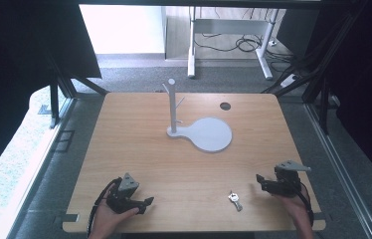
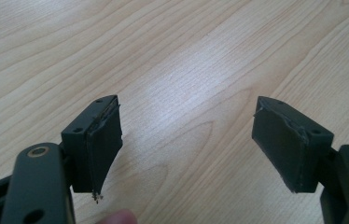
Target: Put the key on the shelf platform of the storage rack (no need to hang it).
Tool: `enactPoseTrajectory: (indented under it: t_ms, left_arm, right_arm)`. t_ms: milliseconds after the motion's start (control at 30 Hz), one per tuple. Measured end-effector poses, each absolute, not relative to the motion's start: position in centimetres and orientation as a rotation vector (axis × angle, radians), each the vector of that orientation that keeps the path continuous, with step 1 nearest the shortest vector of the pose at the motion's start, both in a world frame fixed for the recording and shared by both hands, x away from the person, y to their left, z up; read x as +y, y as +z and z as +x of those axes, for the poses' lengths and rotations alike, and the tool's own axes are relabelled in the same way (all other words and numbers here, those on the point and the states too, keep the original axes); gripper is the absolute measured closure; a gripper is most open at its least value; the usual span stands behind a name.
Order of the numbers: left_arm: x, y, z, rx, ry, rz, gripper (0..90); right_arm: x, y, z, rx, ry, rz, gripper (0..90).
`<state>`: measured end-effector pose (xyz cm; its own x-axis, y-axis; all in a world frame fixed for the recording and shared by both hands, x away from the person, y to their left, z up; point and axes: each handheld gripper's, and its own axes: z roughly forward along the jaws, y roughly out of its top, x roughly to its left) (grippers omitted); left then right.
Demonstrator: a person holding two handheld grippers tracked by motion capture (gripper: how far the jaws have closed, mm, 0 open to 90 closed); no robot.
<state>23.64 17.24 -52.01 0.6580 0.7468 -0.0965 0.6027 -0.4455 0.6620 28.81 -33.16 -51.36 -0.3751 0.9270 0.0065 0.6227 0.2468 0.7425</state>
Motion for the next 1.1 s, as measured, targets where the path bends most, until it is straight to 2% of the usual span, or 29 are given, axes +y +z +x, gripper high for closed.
enactPoseTrajectory:
  t_ms: [500,1033,1100]
  left_arm:
    - [17.2,-52.1,23.8,1.042,0.269,2.191,24.4]
    - [17.4,-52.4,24.0,1.064,0.272,2.196,24.4]
    - [17.4,-52.3,24.0,1.063,0.269,2.194,24.4]
  right_arm:
    - [-33.1,-51.3,28.7,2.097,0.933,1.402,24.4]
    - [-32.8,-50.8,29.0,2.224,0.923,1.366,31.0]
    - [-32.9,-50.4,29.2,2.239,0.908,1.397,34.7]
